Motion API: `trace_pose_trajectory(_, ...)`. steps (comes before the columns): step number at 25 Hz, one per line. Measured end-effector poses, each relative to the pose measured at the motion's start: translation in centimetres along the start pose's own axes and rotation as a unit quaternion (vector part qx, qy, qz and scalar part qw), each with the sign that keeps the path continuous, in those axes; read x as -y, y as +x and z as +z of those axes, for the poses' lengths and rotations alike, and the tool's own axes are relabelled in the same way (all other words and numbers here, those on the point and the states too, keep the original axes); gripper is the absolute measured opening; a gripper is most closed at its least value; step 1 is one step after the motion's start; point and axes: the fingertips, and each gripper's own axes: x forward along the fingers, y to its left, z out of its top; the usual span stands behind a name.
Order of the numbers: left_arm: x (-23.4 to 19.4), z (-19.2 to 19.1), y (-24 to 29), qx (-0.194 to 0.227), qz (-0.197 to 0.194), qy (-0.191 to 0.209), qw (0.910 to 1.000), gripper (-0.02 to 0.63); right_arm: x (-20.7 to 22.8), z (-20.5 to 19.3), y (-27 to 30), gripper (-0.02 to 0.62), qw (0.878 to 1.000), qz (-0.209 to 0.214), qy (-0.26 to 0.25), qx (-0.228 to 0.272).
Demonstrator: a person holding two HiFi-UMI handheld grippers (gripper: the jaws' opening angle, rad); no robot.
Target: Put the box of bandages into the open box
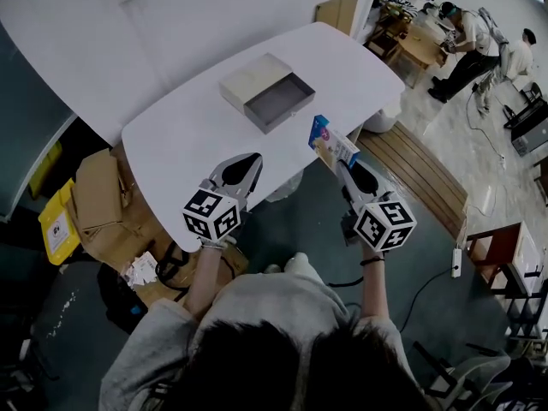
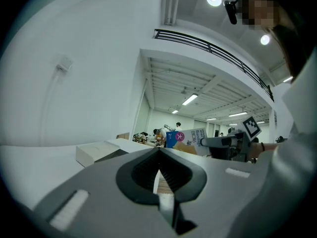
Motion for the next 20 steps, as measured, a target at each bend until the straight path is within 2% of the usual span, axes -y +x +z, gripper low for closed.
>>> trace_pose_trajectory(9,-1.9,0.1,2.4,0.005,0.033,-0.015,0.9993,-0.006,3.0,1.4,3.2,0.092,1.000,0.022,0.002,-0.005)
trace_pose_trajectory(20,-3.3,0.4,7.2,0.013,0.074,-0.028,0.9968,-0.006,7.0,3.0,7.7,0.091,0.997,0.075,-0.002,-0.027)
